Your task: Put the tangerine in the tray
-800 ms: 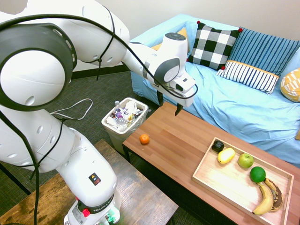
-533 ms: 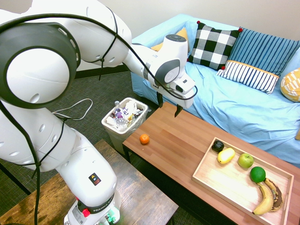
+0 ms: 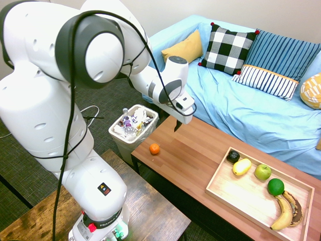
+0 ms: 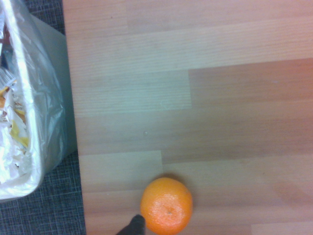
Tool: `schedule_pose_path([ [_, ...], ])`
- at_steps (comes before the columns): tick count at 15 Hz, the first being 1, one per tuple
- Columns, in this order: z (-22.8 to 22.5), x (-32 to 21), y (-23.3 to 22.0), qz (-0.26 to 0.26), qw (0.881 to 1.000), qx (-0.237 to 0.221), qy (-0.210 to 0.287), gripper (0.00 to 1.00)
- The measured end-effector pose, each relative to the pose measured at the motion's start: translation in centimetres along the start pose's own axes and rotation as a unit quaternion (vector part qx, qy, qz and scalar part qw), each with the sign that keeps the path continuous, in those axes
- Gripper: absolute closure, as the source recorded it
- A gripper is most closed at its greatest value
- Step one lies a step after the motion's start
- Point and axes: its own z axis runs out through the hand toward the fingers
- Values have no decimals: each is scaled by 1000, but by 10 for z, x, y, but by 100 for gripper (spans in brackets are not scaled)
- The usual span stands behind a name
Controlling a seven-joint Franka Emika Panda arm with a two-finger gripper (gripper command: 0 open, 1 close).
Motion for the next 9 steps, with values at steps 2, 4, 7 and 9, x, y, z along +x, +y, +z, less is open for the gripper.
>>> schedule_pose_path([
  [2,28,-10,-5,1,1000,-12,-6,0],
  [4,55,-22,-9,-3,1000,-23,-14,0],
  [7,96,-36,-9,-9,999,-41,-24,0],
  [9,121,-42,-9,-12,998,-54,-29,0],
])
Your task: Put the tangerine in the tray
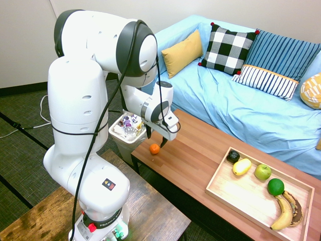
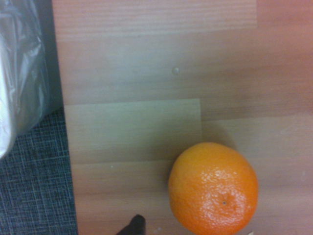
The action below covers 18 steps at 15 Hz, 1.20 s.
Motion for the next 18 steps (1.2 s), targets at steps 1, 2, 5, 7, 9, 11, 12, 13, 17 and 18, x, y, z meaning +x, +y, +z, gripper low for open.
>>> schedule_pose_path([
  [1,10,0,-2,-1,1000,-6,-2,0],
  [2,19,0,-5,0,1000,-11,-3,0],
  [5,34,4,-13,-1,1000,-18,-2,100],
  [7,40,6,-18,0,1000,-20,-1,100],
  [9,42,7,-20,1,1000,-20,0,100],
  [11,45,6,-20,2,1000,-24,-1,100],
  [12,47,6,-20,3,1000,-25,-2,100],
  [13,50,6,-19,5,1000,-26,-3,100],
  [17,52,7,-21,9,1000,-26,-5,100],
  [18,52,8,-21,9,1000,-26,-5,100],
])
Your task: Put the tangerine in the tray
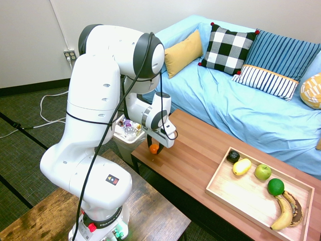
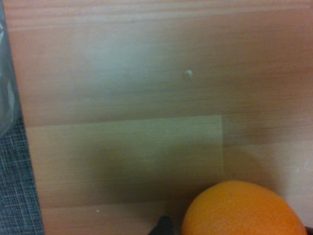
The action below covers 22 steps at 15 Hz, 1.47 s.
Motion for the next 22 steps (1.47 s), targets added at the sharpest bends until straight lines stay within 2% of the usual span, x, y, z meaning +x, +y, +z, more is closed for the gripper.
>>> schedule_pose_path([
  [4,-12,13,1,10,1000,5,7,100],
  [8,-86,66,14,34,999,17,37,100],
  [11,-149,139,57,90,993,38,59,100],
  [15,-195,250,138,189,977,60,83,100],
  [18,-191,327,192,256,960,56,99,100],
  [22,-151,409,254,330,939,20,98,100],
])
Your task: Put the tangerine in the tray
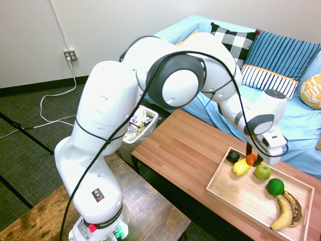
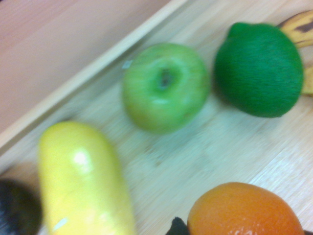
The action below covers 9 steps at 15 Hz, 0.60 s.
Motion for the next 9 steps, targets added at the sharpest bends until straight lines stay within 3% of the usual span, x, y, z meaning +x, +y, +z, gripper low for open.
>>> schedule_pose_path([
  [3,43,27,13,29,999,-28,-10,100],
  [9,94,5,18,28,997,-57,-37,100],
])
